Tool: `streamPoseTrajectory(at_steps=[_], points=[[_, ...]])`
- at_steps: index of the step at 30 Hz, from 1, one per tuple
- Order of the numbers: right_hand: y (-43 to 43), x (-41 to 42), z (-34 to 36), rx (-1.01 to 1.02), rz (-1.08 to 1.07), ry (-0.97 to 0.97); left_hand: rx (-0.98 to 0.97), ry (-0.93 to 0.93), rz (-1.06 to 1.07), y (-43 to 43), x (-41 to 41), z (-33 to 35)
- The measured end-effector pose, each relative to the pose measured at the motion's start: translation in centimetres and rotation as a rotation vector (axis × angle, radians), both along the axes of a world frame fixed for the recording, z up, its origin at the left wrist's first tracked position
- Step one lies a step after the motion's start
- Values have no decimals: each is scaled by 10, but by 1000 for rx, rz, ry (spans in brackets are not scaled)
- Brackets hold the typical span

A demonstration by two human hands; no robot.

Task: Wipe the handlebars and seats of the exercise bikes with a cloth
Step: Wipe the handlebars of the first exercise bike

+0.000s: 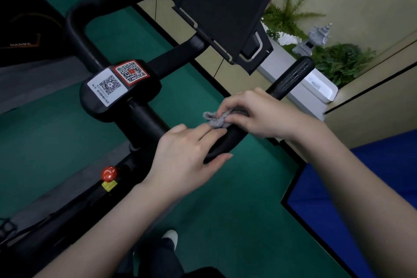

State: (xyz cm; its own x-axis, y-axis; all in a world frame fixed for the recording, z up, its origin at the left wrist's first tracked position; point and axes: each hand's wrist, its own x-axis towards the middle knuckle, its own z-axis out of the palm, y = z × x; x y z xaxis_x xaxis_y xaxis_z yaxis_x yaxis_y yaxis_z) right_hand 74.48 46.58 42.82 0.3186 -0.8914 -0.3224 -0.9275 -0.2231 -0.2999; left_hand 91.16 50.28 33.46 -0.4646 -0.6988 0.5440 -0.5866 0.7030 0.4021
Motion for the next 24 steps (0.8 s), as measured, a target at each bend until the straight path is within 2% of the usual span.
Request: streamPoseTrajectory(at_steps=[5,10,15,19,24], points=[[-15,-7,5,-36,-106,130,20,2,23,2,-1,1],[-11,7,5,110,-9,62,22,13,35,3,-2,2],[-11,4,7,133,14,-9,31,12,40,3,-3,2],[-9,2,3,71,49,36,38,6,35,2,-2,3],[-15,-19,4,-103,-49,148,50,-6,20,2,-1,4]])
